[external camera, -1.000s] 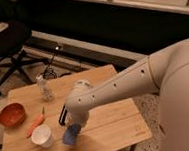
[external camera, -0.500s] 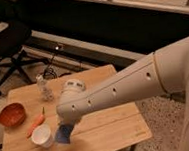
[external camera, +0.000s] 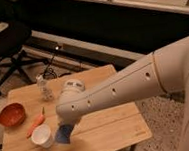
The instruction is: Place the white sponge in the ceramic cup
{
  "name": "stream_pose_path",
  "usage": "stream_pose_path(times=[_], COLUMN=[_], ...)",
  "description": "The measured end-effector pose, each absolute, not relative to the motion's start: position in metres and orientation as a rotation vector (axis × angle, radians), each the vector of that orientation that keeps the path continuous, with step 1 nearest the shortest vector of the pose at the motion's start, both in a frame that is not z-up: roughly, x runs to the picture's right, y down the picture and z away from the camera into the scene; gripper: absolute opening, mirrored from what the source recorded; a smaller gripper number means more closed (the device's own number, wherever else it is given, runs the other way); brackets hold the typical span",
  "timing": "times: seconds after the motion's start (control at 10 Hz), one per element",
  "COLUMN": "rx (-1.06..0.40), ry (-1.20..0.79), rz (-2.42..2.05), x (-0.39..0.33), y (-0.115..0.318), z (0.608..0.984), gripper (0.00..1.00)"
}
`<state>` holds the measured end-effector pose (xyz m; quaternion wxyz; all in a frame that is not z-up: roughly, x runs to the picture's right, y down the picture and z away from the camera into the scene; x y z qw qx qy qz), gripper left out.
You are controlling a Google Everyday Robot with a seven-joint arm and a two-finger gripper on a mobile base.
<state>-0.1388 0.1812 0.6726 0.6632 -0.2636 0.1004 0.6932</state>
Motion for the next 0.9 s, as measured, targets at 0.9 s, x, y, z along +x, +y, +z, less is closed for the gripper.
stream_pose_path(times=[0.9], rx=[-0.524], ry=[0.048], rz=[1.402], x=[-0.184], y=[0.126], z=[0.656], gripper=[0.0])
